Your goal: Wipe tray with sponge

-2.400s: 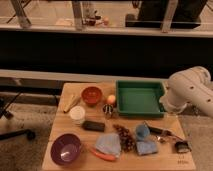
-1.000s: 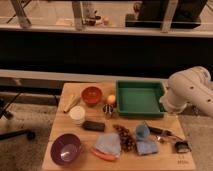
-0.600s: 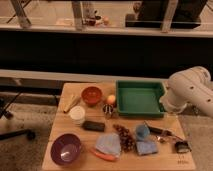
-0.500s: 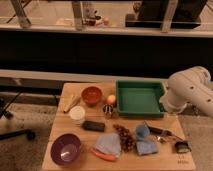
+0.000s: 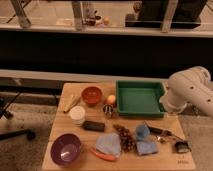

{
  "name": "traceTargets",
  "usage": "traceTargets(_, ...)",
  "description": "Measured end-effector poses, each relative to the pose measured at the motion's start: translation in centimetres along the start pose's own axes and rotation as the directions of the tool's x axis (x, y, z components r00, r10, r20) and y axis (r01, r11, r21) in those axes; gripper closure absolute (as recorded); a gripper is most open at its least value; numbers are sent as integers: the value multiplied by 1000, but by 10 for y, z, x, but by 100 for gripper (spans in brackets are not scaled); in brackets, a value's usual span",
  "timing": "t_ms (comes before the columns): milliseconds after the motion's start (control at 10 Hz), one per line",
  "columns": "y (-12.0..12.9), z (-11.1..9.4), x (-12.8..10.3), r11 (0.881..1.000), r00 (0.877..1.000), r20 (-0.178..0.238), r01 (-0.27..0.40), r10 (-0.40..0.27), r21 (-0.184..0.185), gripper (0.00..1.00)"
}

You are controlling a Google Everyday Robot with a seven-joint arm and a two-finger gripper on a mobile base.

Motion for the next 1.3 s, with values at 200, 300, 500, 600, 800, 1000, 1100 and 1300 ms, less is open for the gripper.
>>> traceTargets(200,0,0,0,1000,1000,0,0,0,0,20)
traceTargets(300,0,0,0,1000,1000,0,0,0,0,20)
traceTargets(500,0,0,0,1000,1000,0,0,0,0,20)
traceTargets(600,0,0,0,1000,1000,0,0,0,0,20)
traceTargets(800,0,0,0,1000,1000,0,-1,1,0,20)
traceTargets(1000,4,1,5,1000,1000,5,-9,9,0,20)
traceTargets(1100,6,2,11,1000,1000,12,-22,22,5,20)
traceTargets(1300,9,5,16,999,999,26,-38,38,3,20)
